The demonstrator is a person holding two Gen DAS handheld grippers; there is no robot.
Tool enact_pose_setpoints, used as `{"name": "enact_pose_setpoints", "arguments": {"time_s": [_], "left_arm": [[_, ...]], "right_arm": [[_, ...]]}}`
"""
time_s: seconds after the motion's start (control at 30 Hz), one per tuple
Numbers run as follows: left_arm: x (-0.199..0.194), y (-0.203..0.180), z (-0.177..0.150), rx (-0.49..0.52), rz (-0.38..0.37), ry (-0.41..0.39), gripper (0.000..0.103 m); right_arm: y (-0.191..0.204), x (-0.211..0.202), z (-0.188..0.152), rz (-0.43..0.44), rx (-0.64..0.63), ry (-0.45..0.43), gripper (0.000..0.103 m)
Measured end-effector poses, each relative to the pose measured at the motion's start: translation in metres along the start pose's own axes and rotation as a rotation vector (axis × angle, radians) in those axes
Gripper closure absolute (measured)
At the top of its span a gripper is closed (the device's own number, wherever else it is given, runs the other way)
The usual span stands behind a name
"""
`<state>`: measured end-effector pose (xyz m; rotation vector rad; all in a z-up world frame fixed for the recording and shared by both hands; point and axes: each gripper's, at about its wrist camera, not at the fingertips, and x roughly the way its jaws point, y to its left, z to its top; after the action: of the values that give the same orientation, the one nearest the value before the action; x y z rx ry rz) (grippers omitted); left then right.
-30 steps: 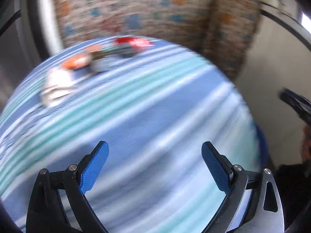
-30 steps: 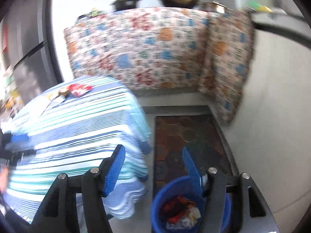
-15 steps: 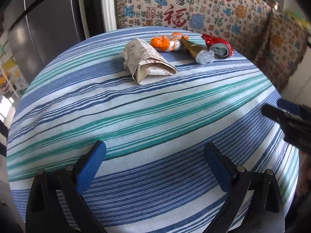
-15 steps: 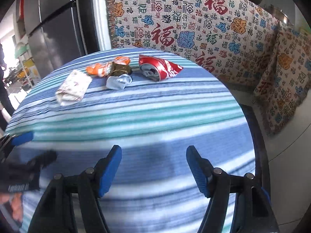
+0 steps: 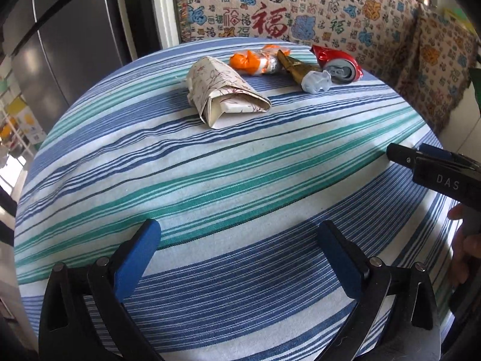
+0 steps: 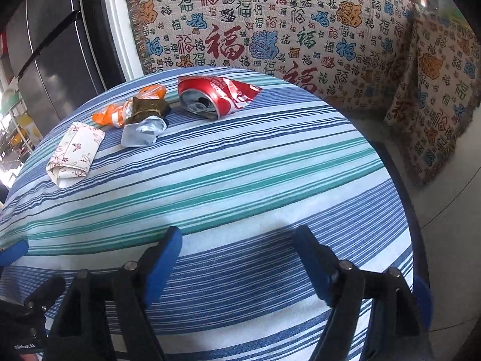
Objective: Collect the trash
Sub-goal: 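Bring both tools back over the table, then grasp the floral paper box with the left tool while the right tool grasps the gold-wrapped item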
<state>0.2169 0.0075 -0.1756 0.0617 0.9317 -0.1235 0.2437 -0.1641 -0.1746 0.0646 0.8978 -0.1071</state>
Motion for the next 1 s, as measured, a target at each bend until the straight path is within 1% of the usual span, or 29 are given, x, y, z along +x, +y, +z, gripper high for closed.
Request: {"name": "enact_pose_setpoints", "arguments": {"time_s": [0.07,0.43,0.6,0.67,0.73,0.8,0.87,0.93,1.0], "left_arm": [[0.000,0.000,0.000,0.001,0.000,0.000,0.000],[0.000,0.000,0.000,-0.001,0.003,-0.001,0.000],[-0.002,0.001,-0.001,-0.002,-0.008,-0.003,0.000],[-0.007,0.006,-0.002,-0.030,-0.034,-0.023,0.001],[-0.016,0.014,0.001,-0.083,-0.061,-0.062,0.001],[-0.023,0.020,0.010,-0.121,-0.089,-0.087,0.001],[-0.030,0.023,0.029,-0.143,-0.120,-0.100,0.001],[-0.026,0.022,0.052,-0.133,-0.145,-0.079,0.001],[-0.014,0.019,0.078,-0.115,-0.141,-0.043,0.001]], "right_arm": [[0.004,0.001,0.000,-0.017,-0.016,0.004,0.021],[0.002,0.000,0.000,-0.015,-0.012,0.004,0.020],[0.002,0.000,0.000,-0.015,-0.012,0.004,0.020],[0.002,0.000,0.000,-0.017,-0.013,0.004,0.020],[0.001,0.000,0.000,-0.016,-0.012,0.004,0.020],[0.001,0.000,0.000,-0.017,-0.013,0.004,0.020],[0.002,0.000,0.000,-0.017,-0.012,0.004,0.020],[0.002,0.000,0.000,-0.018,-0.013,0.004,0.020],[0.002,0.000,0.000,-0.017,-0.012,0.004,0.020]]}}
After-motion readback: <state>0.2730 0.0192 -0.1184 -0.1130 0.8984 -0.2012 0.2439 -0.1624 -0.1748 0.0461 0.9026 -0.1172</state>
